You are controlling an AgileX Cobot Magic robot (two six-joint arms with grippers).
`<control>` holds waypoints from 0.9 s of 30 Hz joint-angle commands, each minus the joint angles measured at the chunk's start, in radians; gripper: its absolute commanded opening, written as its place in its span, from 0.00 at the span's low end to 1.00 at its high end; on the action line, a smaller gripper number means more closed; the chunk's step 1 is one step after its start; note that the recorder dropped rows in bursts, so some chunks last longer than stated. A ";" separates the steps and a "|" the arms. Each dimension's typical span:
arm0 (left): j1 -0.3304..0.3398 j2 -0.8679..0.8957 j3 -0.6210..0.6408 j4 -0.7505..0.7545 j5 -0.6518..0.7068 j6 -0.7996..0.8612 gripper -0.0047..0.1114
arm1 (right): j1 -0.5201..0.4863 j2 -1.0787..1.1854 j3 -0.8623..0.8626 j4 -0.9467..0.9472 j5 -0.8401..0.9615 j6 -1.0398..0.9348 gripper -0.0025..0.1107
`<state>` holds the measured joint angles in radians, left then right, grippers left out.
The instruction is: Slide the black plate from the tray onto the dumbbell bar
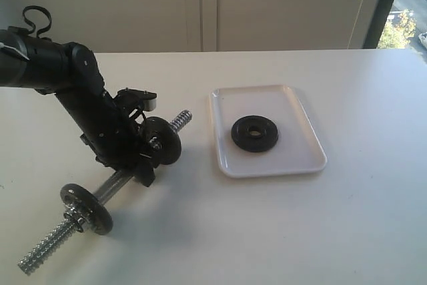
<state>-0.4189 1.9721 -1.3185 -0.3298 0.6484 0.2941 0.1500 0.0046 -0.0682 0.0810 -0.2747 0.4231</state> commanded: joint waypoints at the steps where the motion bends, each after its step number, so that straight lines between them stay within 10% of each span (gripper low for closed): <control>1: -0.003 -0.006 0.004 -0.007 -0.001 0.000 0.36 | 0.001 -0.005 -0.016 -0.002 0.089 0.001 0.02; 17: -0.003 -0.058 0.002 0.001 -0.053 0.007 0.04 | 0.001 0.323 -0.202 -0.004 0.355 -0.023 0.02; 27: -0.003 -0.154 0.002 0.001 -0.051 0.047 0.04 | 0.073 0.782 -0.530 0.171 0.726 -0.389 0.02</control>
<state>-0.4189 1.8990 -1.2964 -0.2863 0.6086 0.3214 0.1906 0.6843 -0.5091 0.1528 0.3508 0.2150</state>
